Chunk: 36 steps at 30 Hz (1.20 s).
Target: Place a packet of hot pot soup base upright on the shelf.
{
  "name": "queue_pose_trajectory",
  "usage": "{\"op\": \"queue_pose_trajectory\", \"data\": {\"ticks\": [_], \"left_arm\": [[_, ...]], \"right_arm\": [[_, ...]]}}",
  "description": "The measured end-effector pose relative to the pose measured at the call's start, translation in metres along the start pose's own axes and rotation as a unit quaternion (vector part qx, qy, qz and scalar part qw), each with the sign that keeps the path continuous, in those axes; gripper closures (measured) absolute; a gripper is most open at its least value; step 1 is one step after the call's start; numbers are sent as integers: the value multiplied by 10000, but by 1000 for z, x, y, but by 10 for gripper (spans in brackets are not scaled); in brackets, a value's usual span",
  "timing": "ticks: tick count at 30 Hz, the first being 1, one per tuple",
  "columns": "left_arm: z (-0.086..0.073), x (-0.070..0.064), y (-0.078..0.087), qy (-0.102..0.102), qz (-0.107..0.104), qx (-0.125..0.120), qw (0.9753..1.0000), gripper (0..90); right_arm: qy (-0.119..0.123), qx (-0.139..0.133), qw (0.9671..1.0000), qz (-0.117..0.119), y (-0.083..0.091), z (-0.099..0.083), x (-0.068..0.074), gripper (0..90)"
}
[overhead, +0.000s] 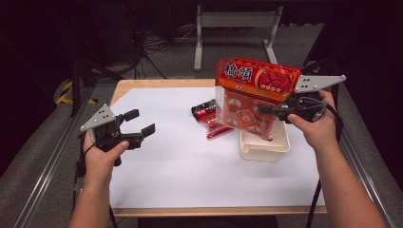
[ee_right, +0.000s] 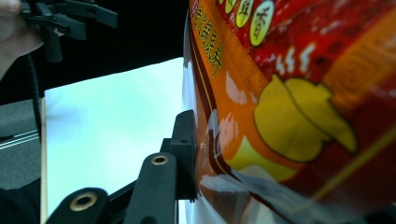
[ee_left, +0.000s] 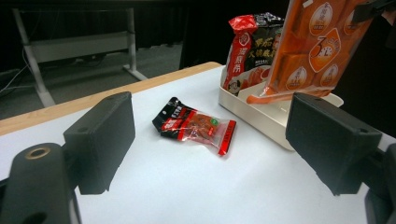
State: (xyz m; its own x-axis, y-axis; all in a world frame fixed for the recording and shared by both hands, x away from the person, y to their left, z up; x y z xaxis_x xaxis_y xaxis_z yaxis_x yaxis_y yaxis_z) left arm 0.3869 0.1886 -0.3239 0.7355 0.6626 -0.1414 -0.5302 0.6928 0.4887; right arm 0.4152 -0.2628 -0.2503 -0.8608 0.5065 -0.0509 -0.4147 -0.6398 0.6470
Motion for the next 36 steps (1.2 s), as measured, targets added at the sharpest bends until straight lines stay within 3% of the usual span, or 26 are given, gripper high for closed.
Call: {"op": "queue_pose_trajectory", "data": {"ticks": [5,26,36], "left_arm": [[0,0,0,24,-87,-41,10000,167],[-1,1,0,24,-104,-42,9999,165],[-2,3,0,22,-111,-42,9999,165]], "right_arm": [[-64,-51,9998,-167,3,-3,-6,706],[-467,-188,9963,-702,7,-25,-29,706],[-401,-212,9952,-865,4,-36,-37,706]]}}
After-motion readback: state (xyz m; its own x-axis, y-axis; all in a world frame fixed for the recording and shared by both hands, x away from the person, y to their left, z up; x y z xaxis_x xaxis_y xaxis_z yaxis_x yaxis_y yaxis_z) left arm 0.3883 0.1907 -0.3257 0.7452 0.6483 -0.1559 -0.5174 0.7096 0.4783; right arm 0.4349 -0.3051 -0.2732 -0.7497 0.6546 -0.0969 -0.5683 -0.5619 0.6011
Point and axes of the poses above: each handheld gripper's, and its own axes: y roughly backward along the jaws, z roughly out of its top, x roughly to its left, the point moved 3 cm from there along -y, roughly forward along the jaws, and after that the axes turned 15 degrees about x, right-handed, at the moved point
